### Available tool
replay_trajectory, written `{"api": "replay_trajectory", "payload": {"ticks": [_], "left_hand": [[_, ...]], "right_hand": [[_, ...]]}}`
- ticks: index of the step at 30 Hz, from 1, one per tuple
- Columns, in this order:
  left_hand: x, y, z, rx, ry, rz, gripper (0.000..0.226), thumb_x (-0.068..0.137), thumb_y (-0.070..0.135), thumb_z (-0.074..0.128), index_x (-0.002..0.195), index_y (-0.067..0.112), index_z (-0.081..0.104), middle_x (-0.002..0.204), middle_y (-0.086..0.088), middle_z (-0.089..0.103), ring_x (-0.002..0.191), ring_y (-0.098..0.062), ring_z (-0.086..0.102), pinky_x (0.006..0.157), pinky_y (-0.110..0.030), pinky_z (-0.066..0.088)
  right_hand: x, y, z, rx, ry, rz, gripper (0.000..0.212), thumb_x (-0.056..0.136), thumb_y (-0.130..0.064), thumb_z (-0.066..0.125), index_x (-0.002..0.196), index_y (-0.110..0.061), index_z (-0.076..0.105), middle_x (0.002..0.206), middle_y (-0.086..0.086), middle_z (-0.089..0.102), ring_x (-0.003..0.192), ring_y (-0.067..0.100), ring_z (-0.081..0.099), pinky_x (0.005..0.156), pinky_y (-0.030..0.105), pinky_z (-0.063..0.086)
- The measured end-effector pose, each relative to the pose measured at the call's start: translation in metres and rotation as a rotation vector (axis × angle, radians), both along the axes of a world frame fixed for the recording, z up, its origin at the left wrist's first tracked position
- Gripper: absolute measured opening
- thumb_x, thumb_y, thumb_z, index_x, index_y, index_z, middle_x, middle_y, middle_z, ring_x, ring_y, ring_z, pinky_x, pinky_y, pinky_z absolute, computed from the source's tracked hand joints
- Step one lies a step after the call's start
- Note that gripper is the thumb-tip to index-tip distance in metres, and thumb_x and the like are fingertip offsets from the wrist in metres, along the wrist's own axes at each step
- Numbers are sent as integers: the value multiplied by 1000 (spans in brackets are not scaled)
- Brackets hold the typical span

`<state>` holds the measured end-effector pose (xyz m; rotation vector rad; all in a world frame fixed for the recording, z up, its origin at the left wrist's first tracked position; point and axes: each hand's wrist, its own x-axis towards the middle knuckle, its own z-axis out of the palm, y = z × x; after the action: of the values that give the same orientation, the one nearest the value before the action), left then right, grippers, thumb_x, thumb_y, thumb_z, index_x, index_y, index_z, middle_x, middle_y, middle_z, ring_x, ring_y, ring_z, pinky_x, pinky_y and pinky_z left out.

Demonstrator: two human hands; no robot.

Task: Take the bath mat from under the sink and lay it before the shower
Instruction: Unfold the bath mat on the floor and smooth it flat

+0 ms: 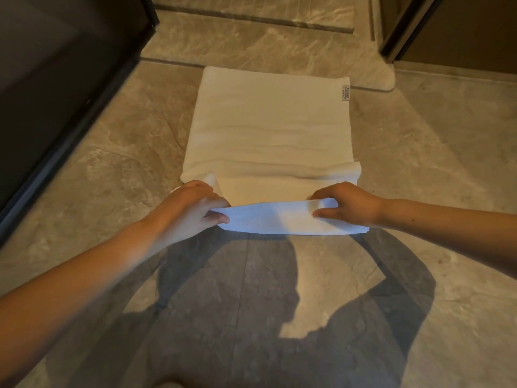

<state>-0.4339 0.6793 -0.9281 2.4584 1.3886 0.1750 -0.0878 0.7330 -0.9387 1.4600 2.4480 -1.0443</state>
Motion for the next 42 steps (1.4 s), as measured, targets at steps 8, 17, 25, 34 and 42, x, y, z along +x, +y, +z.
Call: {"api": "replay_trajectory", "payload": {"ticks": [8, 17, 25, 34, 42], "left_hand": [[1, -3, 2, -56, 57, -21, 51, 80, 38, 71, 55, 18, 32, 45, 2, 26, 43, -12, 28, 42, -29, 21], [6, -36, -11, -282, 46, -124, 50, 81, 69, 50, 73, 24, 69, 67, 11, 66, 62, -4, 60, 57, -25, 47], [25, -21, -45, -17, 250, -35, 70, 96, 56, 11, 153, 18, 21, 161, -7, 15, 148, -27, 13, 119, -48, 10], [18, -28, -72, 16, 235, -60, 64, 99, 54, 20, 155, 22, 13, 162, -5, 11, 149, -25, 7, 117, -54, 11], [42, -36, -64, 61, 137, -178, 68, 96, 58, 27, 152, 19, 26, 159, -9, 22, 146, -29, 21, 115, -49, 10]], "right_hand": [[7, -16, 16, -205, 217, -34, 31, 79, -16, 78, 63, -41, 68, 67, -26, 66, 67, -5, 62, 64, 5, 41], [-3, -44, 18, -433, -38, 243, 33, 82, -54, 66, 95, -25, 75, 87, -17, 70, 78, 0, 64, 70, 15, 50], [-28, -38, 5, 279, -7, 99, 56, 101, -36, 44, 150, -11, 32, 155, 11, 32, 140, 28, 32, 112, 40, 30], [-28, -71, -43, 307, -400, 286, 69, 97, -50, 7, 152, -14, -15, 159, 18, -15, 144, 40, -19, 114, 64, -3], [-19, -55, -31, 281, -374, 339, 65, 99, -50, 13, 156, -21, -1, 163, 12, 2, 149, 33, 0, 117, 56, 6]]}}
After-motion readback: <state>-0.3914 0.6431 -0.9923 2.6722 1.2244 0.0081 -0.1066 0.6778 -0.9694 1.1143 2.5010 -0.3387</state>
